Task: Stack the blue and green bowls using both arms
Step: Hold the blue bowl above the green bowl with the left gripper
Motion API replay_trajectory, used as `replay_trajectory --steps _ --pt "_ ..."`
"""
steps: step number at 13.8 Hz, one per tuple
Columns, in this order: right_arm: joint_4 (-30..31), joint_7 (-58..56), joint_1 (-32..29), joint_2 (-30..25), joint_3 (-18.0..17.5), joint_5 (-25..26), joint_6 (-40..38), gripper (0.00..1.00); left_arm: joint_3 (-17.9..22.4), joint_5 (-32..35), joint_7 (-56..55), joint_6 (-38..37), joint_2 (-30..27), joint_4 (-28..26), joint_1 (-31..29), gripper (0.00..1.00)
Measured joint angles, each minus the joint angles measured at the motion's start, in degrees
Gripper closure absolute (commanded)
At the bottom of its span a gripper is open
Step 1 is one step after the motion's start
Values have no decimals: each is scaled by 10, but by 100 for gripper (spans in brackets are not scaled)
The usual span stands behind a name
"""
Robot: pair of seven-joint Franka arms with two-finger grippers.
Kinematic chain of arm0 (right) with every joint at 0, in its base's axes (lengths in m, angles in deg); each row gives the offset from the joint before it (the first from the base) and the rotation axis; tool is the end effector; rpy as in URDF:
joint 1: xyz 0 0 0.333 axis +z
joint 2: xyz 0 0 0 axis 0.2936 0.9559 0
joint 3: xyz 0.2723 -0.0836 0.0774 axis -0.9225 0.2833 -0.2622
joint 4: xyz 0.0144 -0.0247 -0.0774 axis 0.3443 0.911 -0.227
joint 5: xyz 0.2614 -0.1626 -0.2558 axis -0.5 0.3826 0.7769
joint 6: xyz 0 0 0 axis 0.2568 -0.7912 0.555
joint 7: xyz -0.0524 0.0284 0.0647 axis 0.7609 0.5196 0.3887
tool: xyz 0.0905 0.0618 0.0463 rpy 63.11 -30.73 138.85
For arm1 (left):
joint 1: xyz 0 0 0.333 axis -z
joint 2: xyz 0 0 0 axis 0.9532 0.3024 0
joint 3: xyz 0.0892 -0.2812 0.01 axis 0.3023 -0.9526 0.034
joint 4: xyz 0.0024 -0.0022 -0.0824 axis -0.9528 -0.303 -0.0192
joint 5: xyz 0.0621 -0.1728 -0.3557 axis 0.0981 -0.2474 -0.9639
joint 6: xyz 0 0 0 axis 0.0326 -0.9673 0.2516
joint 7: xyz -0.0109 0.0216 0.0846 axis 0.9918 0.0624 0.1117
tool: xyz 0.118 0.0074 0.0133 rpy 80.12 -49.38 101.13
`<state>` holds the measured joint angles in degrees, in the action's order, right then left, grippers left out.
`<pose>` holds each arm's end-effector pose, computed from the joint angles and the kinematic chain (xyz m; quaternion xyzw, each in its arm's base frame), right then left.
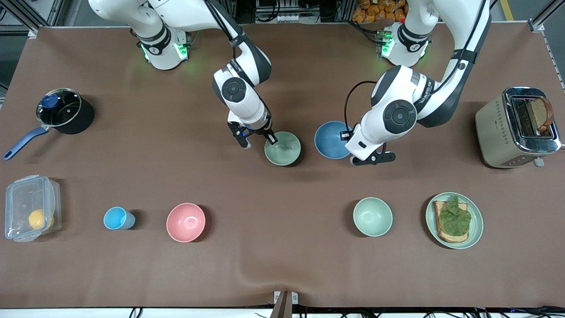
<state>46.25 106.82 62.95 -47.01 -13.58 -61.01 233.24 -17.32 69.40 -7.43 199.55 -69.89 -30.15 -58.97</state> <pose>0.4334 0.4380 0.1878 -0.8656 0.4868 0.0639 0.0983 0.5173 -0.2974 0.3032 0.9881 0.0533 -0.1438 0.0156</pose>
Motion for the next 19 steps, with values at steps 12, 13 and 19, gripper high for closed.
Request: replay_trajectory --steps 12,13,19 --pt "-83 -18 -111 -5 15 -38 -175 0 -14 -39 -60 95 22 -34 43 100" --pt "-81 -38 -118 -3 15 -64 -176 0 -15 -44 -70 102 25 -34 50 100" --pt "-71 -57 -110 32 9 -110 -108 0 -15 -44 -145 116 74 23 90 100"
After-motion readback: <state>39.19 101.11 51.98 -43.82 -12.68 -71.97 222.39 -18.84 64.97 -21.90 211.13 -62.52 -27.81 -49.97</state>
